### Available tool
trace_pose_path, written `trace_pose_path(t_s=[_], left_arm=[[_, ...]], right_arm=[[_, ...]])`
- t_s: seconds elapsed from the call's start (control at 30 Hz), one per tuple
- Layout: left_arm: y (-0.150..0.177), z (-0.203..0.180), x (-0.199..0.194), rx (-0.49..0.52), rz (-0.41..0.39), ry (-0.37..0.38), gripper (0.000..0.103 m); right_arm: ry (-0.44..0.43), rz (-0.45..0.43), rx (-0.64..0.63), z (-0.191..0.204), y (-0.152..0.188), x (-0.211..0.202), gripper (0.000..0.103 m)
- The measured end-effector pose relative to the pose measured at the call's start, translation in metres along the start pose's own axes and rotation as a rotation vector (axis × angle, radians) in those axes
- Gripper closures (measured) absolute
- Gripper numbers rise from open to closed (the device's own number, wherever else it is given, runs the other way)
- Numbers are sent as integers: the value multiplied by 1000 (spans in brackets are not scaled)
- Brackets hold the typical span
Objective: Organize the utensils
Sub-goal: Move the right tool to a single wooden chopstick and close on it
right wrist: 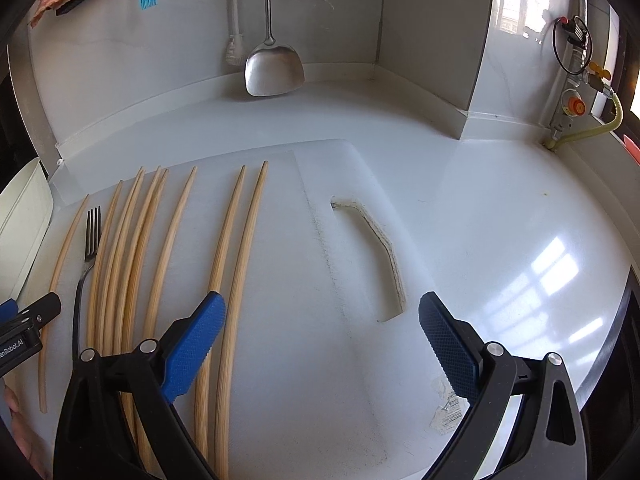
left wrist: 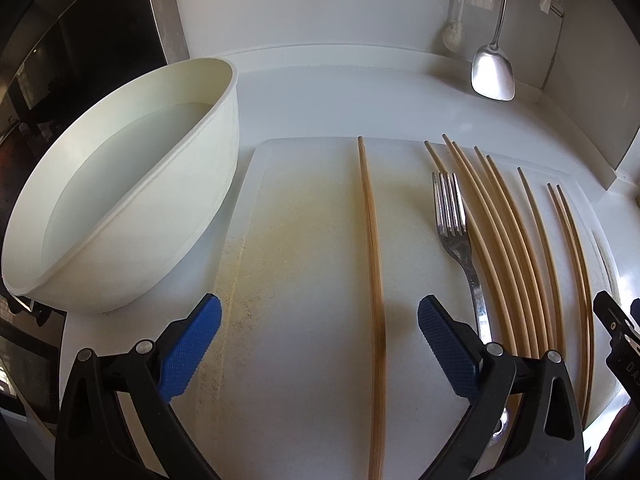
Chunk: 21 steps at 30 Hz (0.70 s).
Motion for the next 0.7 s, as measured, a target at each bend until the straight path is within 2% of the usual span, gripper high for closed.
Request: trace_pose_path(t_s=[0.23,0.57,0.7], left_arm=[[1,-1,2,1,-11,6,6],[-4,-5,9,-27,-15,35,5],[-5,-7,9,-26,-15,38,7]], right_arm=[[37,4,-54,8,0,6,10],[47,-35,-95,13,-2,7,11],[15,-43,-108,17,-2,6,26]])
Point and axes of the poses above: each gripper's, at about its wrist camera, not at the fingertips, and x roughly the way its jaws point, z to its left, y to its underside, the point moved 3 cm from there along x, roughly the way its jaws point, and after that the axes turned 3 degrees about -x, right-handed, at the moved point
